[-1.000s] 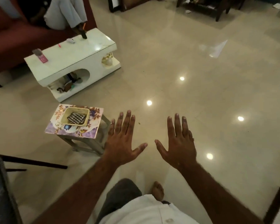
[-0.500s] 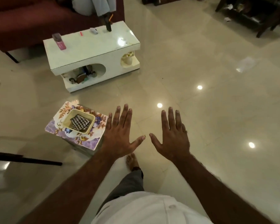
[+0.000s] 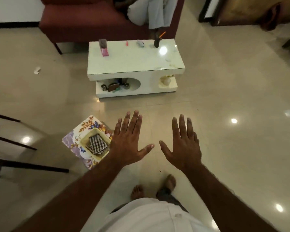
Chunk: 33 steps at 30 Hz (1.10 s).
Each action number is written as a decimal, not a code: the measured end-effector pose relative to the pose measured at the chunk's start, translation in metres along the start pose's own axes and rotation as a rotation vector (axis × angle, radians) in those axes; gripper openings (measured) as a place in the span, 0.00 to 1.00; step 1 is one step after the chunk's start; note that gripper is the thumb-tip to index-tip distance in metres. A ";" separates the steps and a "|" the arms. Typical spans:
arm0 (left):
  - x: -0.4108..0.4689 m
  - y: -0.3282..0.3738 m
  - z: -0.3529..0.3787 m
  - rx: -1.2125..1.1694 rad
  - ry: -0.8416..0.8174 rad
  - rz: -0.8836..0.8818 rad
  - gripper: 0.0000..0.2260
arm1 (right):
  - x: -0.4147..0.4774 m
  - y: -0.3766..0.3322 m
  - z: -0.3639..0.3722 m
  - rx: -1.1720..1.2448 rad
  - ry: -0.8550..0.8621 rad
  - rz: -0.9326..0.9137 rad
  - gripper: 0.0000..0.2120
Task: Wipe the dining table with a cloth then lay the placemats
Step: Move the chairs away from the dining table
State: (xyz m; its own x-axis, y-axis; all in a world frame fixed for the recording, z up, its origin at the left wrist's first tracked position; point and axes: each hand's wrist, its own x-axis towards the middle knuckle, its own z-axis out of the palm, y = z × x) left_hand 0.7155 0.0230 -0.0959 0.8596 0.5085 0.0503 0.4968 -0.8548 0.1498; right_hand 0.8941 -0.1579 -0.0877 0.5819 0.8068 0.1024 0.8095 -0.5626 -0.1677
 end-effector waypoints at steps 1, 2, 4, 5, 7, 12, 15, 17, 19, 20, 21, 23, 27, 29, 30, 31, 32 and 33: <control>0.009 -0.004 0.000 -0.001 -0.013 -0.029 0.53 | 0.017 0.000 0.002 0.004 -0.018 -0.020 0.52; 0.016 -0.007 0.001 0.002 -0.017 -0.052 0.53 | 0.030 0.000 0.005 0.006 -0.030 -0.038 0.52; 0.035 -0.013 0.008 -0.004 -0.001 -0.110 0.52 | 0.063 0.002 0.013 0.004 -0.040 -0.096 0.51; 0.047 -0.017 0.010 -0.011 0.007 -0.141 0.52 | 0.082 0.005 0.016 0.008 -0.031 -0.129 0.51; 0.073 -0.026 0.010 -0.007 -0.001 -0.208 0.53 | 0.123 0.010 0.021 0.031 -0.013 -0.180 0.51; 0.131 -0.042 0.012 0.021 0.001 -0.390 0.54 | 0.220 0.025 0.030 0.049 -0.029 -0.293 0.51; 0.164 -0.055 0.010 0.043 0.036 -0.470 0.54 | 0.278 0.028 0.031 0.053 -0.029 -0.398 0.51; 0.175 -0.054 0.009 0.026 0.019 -0.527 0.54 | 0.306 0.028 0.034 0.051 -0.051 -0.470 0.51; 0.183 -0.054 0.014 0.023 0.045 -0.595 0.54 | 0.325 0.025 0.039 0.060 -0.053 -0.502 0.52; 0.189 -0.058 0.016 0.036 0.065 -0.626 0.54 | 0.337 0.020 0.043 0.066 -0.040 -0.524 0.53; 0.195 -0.062 0.015 0.037 0.072 -0.650 0.54 | 0.351 0.015 0.045 0.070 -0.038 -0.550 0.54; 0.207 -0.074 0.010 0.013 0.066 -0.685 0.54 | 0.377 0.002 0.050 0.072 -0.068 -0.611 0.55; 0.223 -0.104 0.012 -0.013 0.052 -0.765 0.56 | 0.419 -0.029 0.070 0.059 -0.110 -0.693 0.57; 0.235 -0.130 0.014 -0.007 0.053 -0.808 0.56 | 0.447 -0.050 0.080 0.054 -0.101 -0.733 0.58; 0.242 -0.145 0.015 -0.014 0.057 -0.826 0.56 | 0.462 -0.063 0.084 0.057 -0.105 -0.754 0.58; 0.247 -0.160 0.015 -0.028 0.056 -0.844 0.56 | 0.476 -0.077 0.088 0.056 -0.122 -0.771 0.58; 0.251 -0.171 0.014 -0.037 0.052 -0.861 0.56 | 0.486 -0.086 0.091 0.056 -0.133 -0.785 0.57; 0.256 -0.184 0.014 -0.050 0.049 -0.882 0.56 | 0.499 -0.096 0.094 0.048 -0.147 -0.801 0.57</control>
State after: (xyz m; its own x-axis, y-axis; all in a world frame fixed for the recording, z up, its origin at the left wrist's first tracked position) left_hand 0.8456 0.3084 -0.1248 0.1589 0.9854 -0.0616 0.9697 -0.1440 0.1974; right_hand 1.0989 0.3158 -0.1127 -0.1913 0.9782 0.0805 0.9694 0.2011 -0.1405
